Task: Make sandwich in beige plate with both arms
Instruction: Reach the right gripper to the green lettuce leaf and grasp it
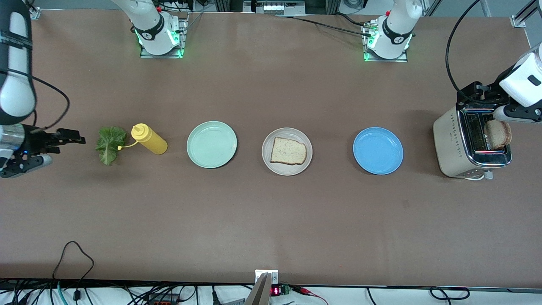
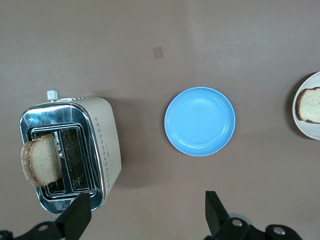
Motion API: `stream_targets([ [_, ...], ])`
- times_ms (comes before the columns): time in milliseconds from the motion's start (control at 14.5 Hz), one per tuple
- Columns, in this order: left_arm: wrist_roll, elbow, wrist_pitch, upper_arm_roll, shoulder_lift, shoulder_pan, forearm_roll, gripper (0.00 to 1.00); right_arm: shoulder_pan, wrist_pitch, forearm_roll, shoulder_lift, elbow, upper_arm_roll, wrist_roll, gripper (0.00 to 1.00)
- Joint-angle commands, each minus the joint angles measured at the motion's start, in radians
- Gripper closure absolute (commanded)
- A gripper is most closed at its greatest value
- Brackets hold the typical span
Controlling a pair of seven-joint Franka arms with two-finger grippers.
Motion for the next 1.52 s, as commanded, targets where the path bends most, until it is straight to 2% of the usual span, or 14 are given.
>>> stream_targets([
  [0,-0.003,0.007,-0.016,0.004,-0.011,-0.006,0.017,0.00,-0.004,0.191,-0.028,0.015,-0.141,0.018,0.074,0.00],
  [207,-0.004,0.007,-0.016,0.002,-0.011,-0.006,0.017,0.00,-0.001,0.441,-0.036,0.048,-0.281,0.021,0.107,0.00],
  [346,-0.004,0.005,-0.016,0.002,-0.011,-0.006,0.017,0.00,0.010,0.553,-0.036,0.074,-0.341,0.025,0.129,0.00],
  [553,-0.003,0.007,-0.018,0.004,-0.011,-0.006,0.017,0.00,0.011,0.650,-0.036,0.088,-0.394,0.045,0.146,0.00],
  [691,-0.003,0.007,-0.016,0.002,-0.011,-0.006,0.017,0.00,0.013,0.655,-0.084,0.091,-0.396,0.045,0.146,0.03],
  [761,-0.003,0.007,-0.016,0.002,-0.011,-0.006,0.017,0.00,0.011,0.657,-0.118,0.091,-0.395,0.045,0.146,0.08],
  [899,-0.003,0.007,-0.018,0.002,-0.011,-0.006,0.017,0.00,0.010,0.657,-0.148,0.091,-0.394,0.045,0.146,0.26],
  [1245,-0.001,0.007,-0.016,0.004,-0.011,-0.006,0.017,0.00,0.010,0.655,-0.163,0.091,-0.394,0.049,0.126,0.80],
  [1452,-0.001,0.007,-0.018,0.004,-0.011,-0.006,0.017,0.00,0.010,0.652,-0.172,0.084,-0.393,0.050,0.107,0.90],
])
